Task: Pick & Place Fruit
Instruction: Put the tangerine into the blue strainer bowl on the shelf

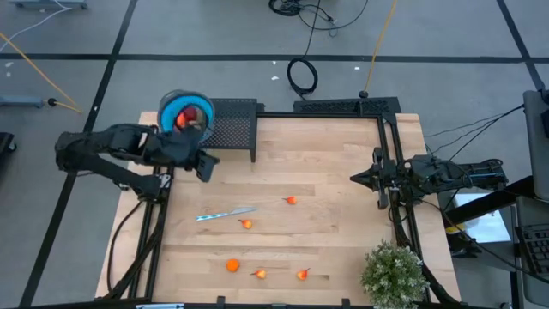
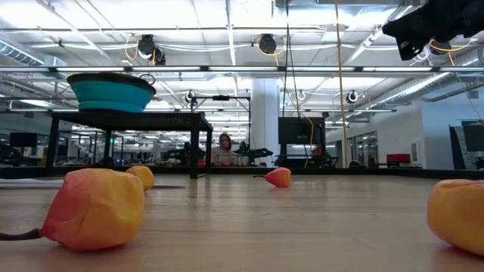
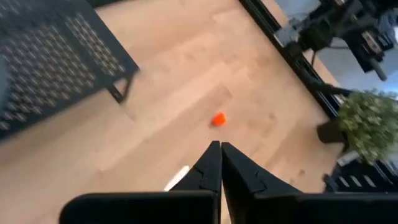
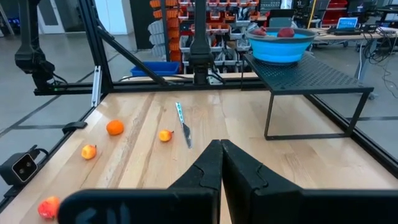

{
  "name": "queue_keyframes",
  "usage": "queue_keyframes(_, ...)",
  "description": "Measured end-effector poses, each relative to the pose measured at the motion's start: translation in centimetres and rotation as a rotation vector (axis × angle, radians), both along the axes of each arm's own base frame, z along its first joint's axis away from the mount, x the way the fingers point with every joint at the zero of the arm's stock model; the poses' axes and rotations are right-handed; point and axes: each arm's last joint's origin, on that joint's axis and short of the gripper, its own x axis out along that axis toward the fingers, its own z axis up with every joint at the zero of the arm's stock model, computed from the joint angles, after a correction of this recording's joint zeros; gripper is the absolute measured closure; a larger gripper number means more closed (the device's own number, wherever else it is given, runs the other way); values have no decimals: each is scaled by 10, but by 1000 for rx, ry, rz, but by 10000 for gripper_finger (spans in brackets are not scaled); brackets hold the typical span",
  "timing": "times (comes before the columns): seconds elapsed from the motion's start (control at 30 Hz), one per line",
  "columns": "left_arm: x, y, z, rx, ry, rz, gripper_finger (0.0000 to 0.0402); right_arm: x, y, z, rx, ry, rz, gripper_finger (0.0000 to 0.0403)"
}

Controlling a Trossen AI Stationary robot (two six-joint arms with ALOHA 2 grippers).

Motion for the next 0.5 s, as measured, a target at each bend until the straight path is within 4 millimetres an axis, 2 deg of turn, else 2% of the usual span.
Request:
queue_keyframes(0.27, 15, -31, -11, -115, 36, -17, 398, -7, 2, 1, 24, -18, 105, 403)
queue_keyframes(0.5, 28, -62, -26, -241, 95, 3, 399, -12, 2, -1, 23, -5, 103, 403)
